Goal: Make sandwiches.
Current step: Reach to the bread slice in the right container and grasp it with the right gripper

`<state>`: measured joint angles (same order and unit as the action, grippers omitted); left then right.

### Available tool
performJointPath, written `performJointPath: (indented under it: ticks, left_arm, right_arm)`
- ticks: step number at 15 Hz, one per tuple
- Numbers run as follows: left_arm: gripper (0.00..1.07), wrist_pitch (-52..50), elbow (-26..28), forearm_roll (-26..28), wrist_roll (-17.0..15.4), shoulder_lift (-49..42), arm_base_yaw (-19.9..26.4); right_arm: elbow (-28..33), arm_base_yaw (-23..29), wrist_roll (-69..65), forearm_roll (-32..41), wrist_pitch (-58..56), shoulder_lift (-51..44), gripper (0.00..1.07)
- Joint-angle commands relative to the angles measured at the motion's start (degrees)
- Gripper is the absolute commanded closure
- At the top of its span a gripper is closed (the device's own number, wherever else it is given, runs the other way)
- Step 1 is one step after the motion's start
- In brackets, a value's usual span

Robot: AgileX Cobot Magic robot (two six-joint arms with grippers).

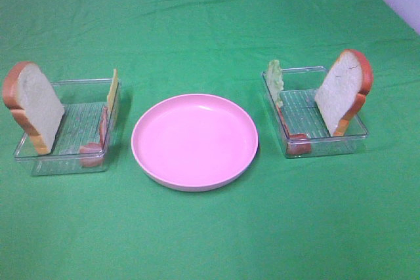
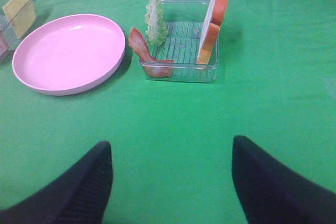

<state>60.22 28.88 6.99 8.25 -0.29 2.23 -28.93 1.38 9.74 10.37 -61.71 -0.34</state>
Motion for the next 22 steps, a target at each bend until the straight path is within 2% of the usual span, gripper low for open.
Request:
performJointPath:
  ticks: [1,22]
  left_arm:
    - [0.29,-0.52,-0.06,0.11,-0.34,-1.09,-0.11]
    - [0.29,-0.52,-0.06,0.11,-0.34,-1.09,-0.11]
  right_arm:
    - [0.00,-0.06,0.69,0.17,0.63,-0.86,0.45]
    - [0.00,-0.06,0.63,0.11,0.74,-0.69,0.45]
